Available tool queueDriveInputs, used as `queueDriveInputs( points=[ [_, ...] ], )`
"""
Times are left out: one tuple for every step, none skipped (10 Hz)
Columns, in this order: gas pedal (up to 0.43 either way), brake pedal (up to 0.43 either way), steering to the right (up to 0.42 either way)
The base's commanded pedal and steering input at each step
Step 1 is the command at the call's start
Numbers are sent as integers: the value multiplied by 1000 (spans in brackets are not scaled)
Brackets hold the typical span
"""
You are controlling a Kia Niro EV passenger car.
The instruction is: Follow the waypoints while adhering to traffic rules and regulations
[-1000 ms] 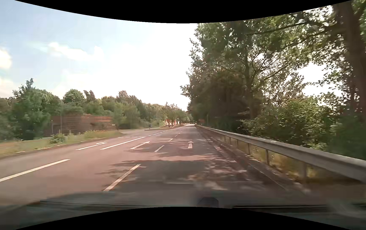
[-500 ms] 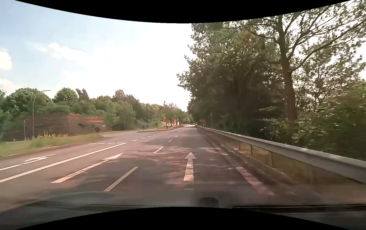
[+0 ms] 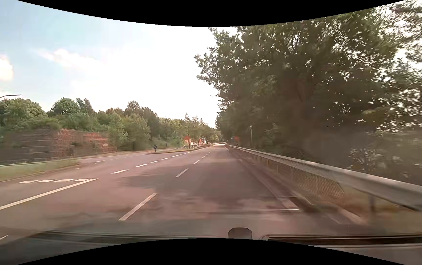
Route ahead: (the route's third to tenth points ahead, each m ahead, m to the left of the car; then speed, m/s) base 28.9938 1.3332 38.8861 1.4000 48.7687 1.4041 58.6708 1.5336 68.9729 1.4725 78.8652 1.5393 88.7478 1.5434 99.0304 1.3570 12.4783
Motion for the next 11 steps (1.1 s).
queueDriveInputs(
  points=[
    [157, 0, -2],
    [157, 0, -2],
    [157, 0, -3],
    [157, 0, -3],
    [157, 0, -4],
    [157, 0, -4],
    [157, 0, -5],
    [157, 0, -4],
    [157, 0, -5],
    [157, 0, -5],
    [157, 0, -5]
  ],
)
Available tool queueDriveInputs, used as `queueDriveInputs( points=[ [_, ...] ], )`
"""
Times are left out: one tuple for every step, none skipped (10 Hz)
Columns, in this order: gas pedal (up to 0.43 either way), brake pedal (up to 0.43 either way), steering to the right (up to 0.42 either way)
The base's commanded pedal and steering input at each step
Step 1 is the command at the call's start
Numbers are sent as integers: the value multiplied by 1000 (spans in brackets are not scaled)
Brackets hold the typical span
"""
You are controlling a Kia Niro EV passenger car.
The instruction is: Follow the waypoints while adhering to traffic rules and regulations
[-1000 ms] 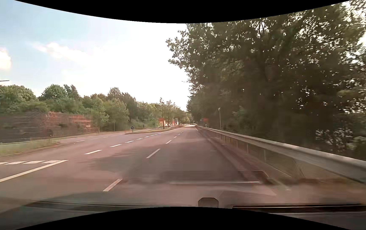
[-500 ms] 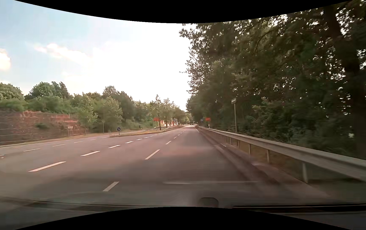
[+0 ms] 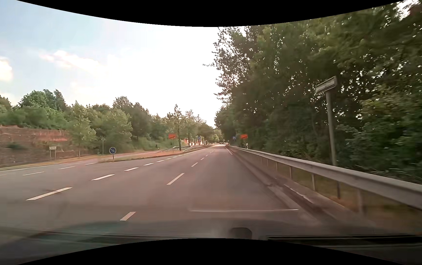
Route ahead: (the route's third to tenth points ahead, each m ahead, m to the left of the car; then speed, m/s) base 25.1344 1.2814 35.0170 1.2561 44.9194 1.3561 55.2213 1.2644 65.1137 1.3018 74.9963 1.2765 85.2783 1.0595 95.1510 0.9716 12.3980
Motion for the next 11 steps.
queueDriveInputs(
  points=[
    [157, 0, -5],
    [157, 0, -4],
    [169, 0, -5],
    [169, 0, -4],
    [169, 0, -5],
    [169, 0, -5],
    [169, 0, -3],
    [169, 0, -2],
    [169, 0, -1],
    [169, 0, -1],
    [177, 0, -1]
  ],
)
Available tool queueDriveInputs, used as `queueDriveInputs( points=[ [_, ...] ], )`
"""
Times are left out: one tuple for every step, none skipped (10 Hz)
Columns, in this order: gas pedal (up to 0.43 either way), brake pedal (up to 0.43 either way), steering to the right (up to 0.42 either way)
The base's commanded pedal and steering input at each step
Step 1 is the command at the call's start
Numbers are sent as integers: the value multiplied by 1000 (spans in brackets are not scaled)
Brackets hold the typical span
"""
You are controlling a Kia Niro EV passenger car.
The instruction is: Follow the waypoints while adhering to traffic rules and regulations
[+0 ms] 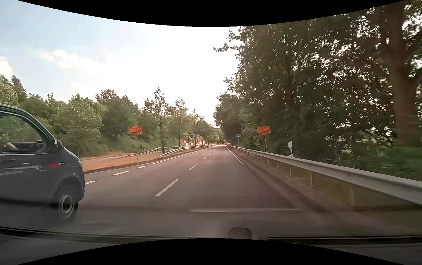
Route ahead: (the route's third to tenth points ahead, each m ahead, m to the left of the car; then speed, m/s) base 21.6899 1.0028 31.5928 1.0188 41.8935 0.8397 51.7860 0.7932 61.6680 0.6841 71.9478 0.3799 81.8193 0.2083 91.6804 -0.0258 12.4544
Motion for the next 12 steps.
queueDriveInputs(
  points=[
    [177, 0, -1],
    [197, 0, -1],
    [197, 0, -1],
    [220, 0, -1],
    [220, 0, -1],
    [228, 0, -1],
    [228, 0, -1],
    [228, 0, -2],
    [228, 0, -2],
    [228, 0, -2],
    [228, 0, -2],
    [228, 0, -2]
  ],
)
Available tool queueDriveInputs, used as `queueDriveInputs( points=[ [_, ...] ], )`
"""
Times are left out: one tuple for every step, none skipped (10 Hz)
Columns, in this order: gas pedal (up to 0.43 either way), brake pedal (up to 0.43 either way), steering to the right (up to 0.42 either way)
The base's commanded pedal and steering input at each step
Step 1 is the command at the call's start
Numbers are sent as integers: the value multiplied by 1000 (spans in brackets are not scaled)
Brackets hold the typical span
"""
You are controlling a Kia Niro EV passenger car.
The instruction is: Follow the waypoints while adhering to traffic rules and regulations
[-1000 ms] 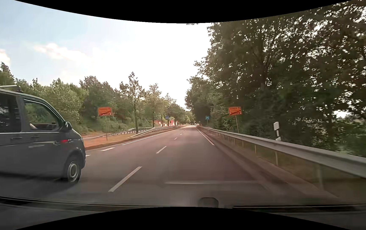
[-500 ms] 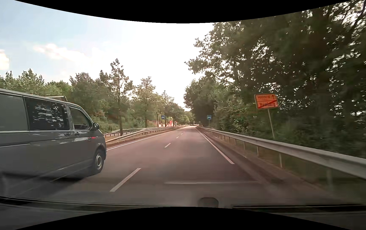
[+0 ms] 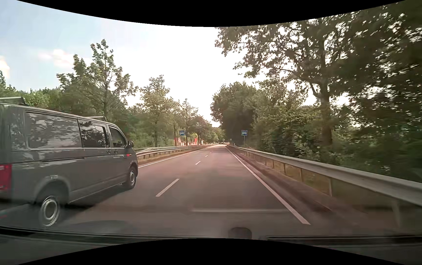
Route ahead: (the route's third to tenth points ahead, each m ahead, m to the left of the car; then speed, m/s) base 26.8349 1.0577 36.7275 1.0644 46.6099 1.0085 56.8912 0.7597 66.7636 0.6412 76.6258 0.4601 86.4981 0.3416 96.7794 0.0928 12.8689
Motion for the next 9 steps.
queueDriveInputs(
  points=[
    [228, 0, -2],
    [240, 0, -2],
    [240, 0, -3],
    [248, 0, -3],
    [248, 0, -3],
    [248, 0, -3],
    [248, 0, -3],
    [248, 0, -3],
    [248, 0, -3]
  ],
)
